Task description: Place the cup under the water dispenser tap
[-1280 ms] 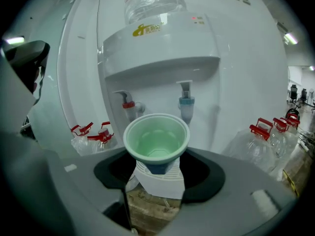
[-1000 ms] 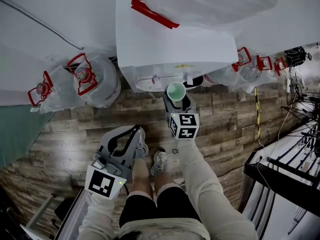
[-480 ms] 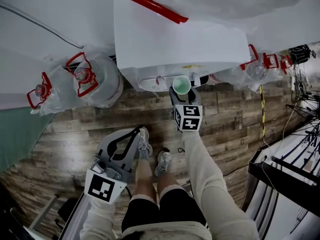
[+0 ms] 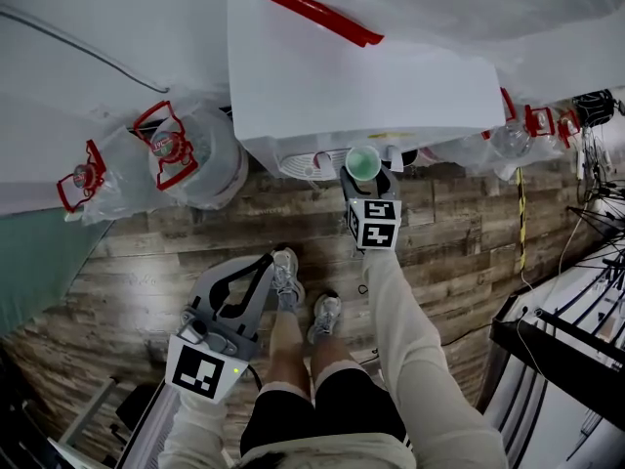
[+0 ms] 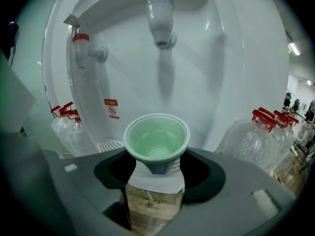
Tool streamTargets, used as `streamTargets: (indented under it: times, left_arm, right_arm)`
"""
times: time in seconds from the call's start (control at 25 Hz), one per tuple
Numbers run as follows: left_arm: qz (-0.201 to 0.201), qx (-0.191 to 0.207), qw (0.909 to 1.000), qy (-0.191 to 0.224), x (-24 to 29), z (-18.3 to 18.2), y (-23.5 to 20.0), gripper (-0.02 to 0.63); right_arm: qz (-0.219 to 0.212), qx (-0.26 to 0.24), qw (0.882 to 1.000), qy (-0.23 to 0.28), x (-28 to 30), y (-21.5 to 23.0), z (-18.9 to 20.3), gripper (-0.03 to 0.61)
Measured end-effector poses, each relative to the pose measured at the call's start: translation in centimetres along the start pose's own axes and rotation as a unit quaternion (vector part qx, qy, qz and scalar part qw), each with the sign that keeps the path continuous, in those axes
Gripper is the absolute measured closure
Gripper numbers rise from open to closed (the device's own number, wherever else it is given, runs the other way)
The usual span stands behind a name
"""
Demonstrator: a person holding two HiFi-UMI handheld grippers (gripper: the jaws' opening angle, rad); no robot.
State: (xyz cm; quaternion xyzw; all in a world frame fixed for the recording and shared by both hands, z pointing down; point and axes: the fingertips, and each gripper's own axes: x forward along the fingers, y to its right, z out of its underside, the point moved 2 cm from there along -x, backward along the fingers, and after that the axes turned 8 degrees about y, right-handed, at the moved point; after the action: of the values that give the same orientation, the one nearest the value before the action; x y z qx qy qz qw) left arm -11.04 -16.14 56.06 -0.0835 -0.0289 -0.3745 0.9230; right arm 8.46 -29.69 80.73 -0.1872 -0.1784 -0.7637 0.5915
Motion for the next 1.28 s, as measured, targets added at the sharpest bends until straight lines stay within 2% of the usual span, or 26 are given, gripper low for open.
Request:
streamTargets:
  times: [0.68,1.04,1.28]
  left_arm:
    - [0.004,0.001,1.0000,-0.009,0.5,0.5,-0.3,0.609]
    - [0.003,0.006,0.9999,-0.010,0.7,0.2,-0.2,0.609]
    - [0.005,0.012,0.9999,-0.007,1.3,-0.4,0.1,0.609]
  right_arm:
    - [-0.003,0.011,1.000,-0.005,1.1,0.5,0.6,0.291]
    - [-0.015,0.005,1.000,-0.005,0.9,0.3,0.3,0.249]
    - [-0.023,0.013,1.000,0.008,-0.6,0.1,-0.3,0.249]
